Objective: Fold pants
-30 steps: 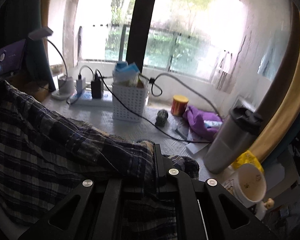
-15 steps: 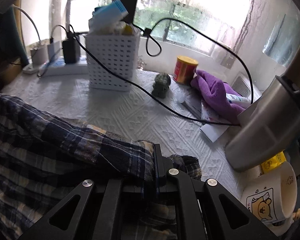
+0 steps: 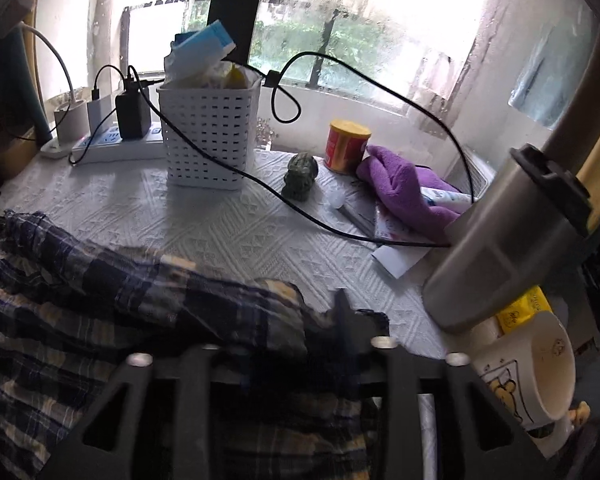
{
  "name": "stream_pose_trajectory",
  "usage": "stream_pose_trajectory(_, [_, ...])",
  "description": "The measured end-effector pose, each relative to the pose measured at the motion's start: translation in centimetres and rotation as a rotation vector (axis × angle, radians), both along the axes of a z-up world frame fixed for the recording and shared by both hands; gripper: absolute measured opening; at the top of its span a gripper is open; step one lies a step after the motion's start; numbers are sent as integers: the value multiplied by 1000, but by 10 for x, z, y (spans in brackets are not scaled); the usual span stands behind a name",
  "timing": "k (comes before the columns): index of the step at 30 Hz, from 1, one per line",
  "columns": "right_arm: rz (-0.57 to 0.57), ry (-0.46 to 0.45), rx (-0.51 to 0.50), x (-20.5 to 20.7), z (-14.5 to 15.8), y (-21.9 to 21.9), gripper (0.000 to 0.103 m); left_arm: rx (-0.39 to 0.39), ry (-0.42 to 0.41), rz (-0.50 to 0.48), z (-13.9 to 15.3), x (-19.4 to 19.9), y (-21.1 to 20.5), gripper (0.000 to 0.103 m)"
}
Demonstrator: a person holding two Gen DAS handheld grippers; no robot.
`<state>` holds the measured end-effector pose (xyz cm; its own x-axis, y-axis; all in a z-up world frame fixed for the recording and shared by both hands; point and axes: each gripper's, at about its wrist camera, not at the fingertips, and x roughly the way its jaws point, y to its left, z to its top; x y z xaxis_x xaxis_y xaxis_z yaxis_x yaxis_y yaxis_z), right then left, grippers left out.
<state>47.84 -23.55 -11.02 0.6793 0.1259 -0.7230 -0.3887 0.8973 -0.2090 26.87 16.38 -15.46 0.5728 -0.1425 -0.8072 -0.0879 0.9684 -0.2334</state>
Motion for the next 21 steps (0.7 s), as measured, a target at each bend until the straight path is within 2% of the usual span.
stream_pose_trajectory(1, [-3,-9,3,-3,2,-3,96,20,-1,5,1,4,2,59])
stream_pose_trajectory(6, [-16,-57,59,-24,19,-27,97,106,-78,-32,13,34,4,59])
stream_pose_trajectory(9, [-52,-68,87,-29,24,-47,97,158,-70,-50,9,57,8,59])
stream_pose_trajectory(12, [-77,-3,154,-22,14,-65,97,159,-50,-74,3,72,9,59])
stream_pose_trajectory(15, [-70,72,231,-13,1,-74,78,160,-62,-104,3,76,4,56])
stream_pose_trajectory(17, [-64,100,246,-5,-7,-72,65,166,-54,-126,1,76,1,20])
stream_pose_trajectory(19, [-48,119,256,2,-13,-69,63,178,-44,-142,-1,77,-1,9])
stream_pose_trajectory(21, [-32,157,265,13,-23,-62,60,190,-48,-143,0,76,-3,7])
